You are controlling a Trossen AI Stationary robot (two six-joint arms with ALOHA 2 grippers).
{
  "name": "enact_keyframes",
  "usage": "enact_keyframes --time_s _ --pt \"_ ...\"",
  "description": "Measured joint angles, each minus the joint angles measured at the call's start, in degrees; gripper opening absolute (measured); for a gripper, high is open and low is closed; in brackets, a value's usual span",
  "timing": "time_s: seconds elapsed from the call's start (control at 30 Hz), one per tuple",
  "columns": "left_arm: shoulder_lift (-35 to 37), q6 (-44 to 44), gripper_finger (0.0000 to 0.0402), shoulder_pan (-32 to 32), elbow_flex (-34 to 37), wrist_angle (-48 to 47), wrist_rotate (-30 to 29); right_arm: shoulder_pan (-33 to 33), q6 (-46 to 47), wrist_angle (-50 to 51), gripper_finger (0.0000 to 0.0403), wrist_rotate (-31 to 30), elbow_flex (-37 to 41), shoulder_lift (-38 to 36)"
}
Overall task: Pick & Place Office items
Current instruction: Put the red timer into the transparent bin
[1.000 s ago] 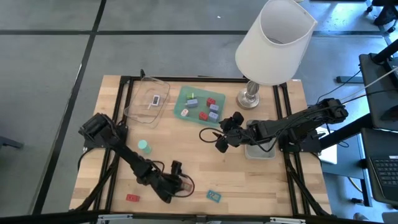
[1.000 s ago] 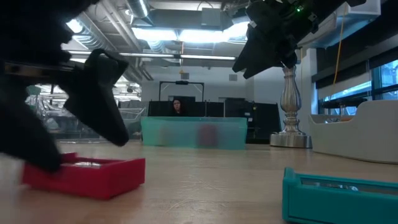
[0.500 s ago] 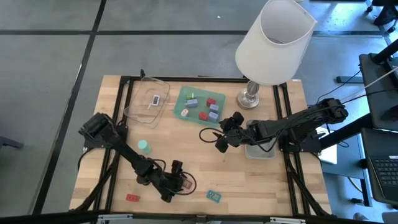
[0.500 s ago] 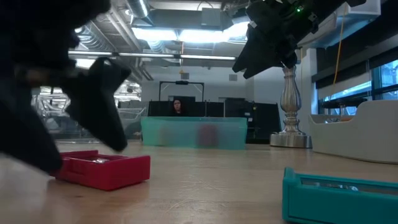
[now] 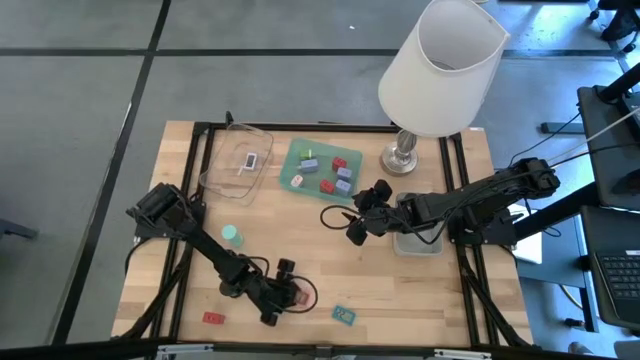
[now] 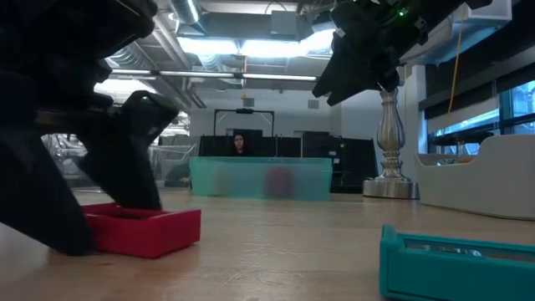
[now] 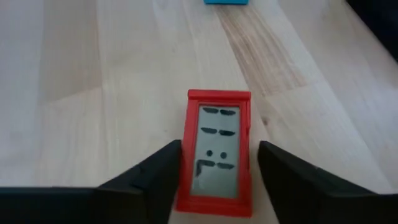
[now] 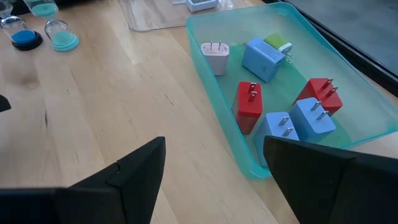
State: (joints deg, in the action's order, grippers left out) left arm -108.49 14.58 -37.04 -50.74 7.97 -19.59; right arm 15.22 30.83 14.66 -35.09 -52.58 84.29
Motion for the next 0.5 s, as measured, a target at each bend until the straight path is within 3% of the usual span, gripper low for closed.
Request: enact_keyframes --time_s 0.1,0.23,0.37,0.5 --pt "0.0 0.8 0.0155 0.0 0.0 0.0 0.3 0.0 0.0 0.0 0.0276 0.0 0.0 0.0" --pt "0.6 0.8 0.0148 0.0 0.1 -0.1 -0.6 0.0 -0.2 0.0 0.0276 0.0 0.0 0.0" --pt "4.6 0.7 0.0148 0.8 0.4 -2.1 -6.6 0.0 -0.2 0.0 0.0276 0.0 0.0 0.0" --pt "12.9 2.3 0.0148 1.9 0.2 -5.6 -15.0 0.0 -0.1 0.0 0.0276 0.0 0.0 0.0"
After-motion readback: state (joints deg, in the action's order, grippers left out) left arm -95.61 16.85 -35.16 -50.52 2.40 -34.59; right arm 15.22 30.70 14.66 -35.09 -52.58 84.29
